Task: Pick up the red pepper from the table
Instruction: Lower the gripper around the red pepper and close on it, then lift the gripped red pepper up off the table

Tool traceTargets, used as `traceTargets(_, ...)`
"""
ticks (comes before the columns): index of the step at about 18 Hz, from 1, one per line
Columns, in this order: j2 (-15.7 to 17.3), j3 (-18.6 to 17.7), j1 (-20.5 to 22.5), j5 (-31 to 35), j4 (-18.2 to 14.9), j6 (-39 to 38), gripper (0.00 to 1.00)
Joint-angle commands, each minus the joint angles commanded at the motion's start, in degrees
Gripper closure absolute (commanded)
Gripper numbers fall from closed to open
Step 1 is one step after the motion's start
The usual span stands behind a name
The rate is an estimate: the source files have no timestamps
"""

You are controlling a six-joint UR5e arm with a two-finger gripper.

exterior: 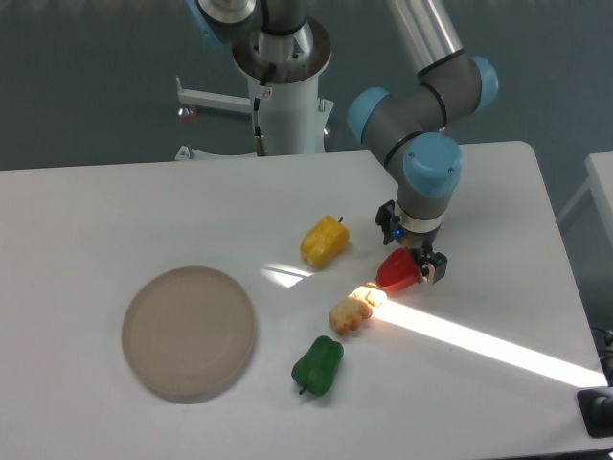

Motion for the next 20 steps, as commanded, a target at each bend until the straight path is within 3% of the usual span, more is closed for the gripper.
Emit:
traceTargets(4,-0.3,0.2,0.0,0.1,0.1,0.3,0.03)
traceTargets(6,-0.3,0.5,0.0,0.1,0.1,0.0,0.19)
traceTargets(9,-0.3,0.8,0.0,0.2,0.0,0.2,0.32)
traceTargets(15,-0.4,1.4,0.0,0.2,-0.3,0.1,0.44)
traceTargets(20,-0.4,3.9,0.2,0.3,-1.0,0.3,0.47)
